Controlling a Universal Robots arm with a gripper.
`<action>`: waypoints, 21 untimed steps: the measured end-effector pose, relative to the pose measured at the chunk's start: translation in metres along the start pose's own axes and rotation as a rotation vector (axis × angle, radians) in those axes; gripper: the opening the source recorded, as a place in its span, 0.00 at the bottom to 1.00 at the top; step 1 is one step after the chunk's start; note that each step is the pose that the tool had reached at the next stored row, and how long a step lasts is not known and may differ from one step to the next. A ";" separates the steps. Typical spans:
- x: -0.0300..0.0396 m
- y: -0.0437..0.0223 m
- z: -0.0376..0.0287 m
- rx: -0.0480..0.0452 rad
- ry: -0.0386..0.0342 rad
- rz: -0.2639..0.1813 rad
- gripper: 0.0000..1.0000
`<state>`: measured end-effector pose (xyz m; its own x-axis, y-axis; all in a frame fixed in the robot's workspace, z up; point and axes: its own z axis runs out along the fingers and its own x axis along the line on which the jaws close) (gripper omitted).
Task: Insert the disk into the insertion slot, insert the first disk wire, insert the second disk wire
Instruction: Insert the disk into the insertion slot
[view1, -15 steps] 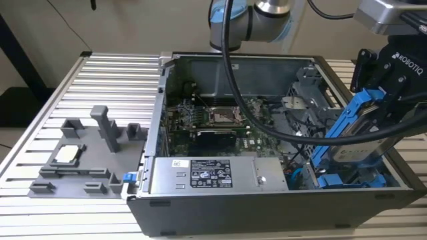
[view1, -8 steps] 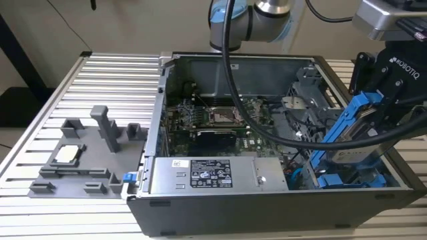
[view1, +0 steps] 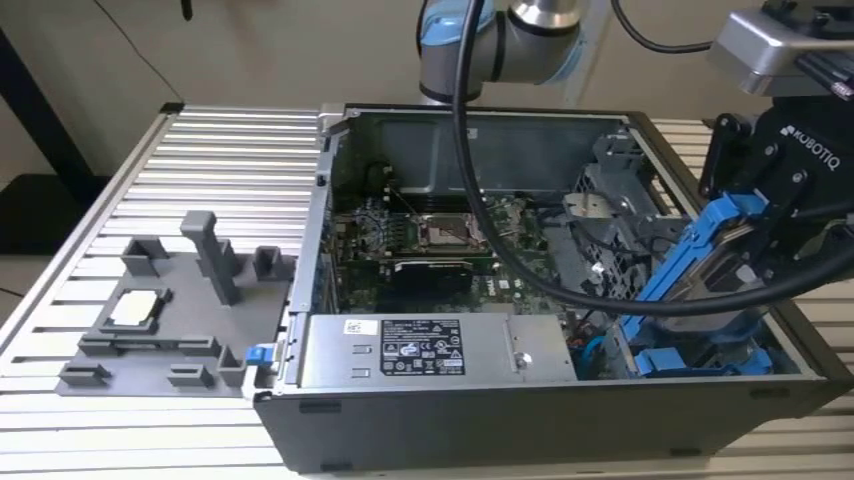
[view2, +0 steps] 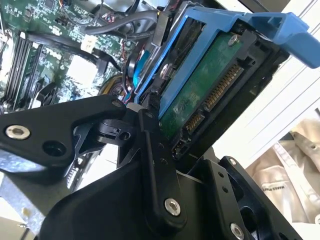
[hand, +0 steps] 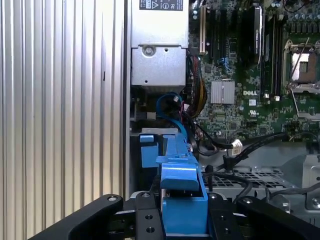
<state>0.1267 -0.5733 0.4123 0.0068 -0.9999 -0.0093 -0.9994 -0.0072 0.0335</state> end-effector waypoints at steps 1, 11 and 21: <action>0.0003 -0.0002 0.0008 -0.0005 -0.0003 0.000 0.33; 0.0016 -0.0036 0.0138 -0.0019 -0.0064 0.000 0.33; 0.0018 -0.0045 0.0321 -0.0019 -0.0066 0.000 0.33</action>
<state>0.1302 -0.5748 0.3801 0.0069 -0.9998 -0.0159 -0.9993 -0.0075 0.0353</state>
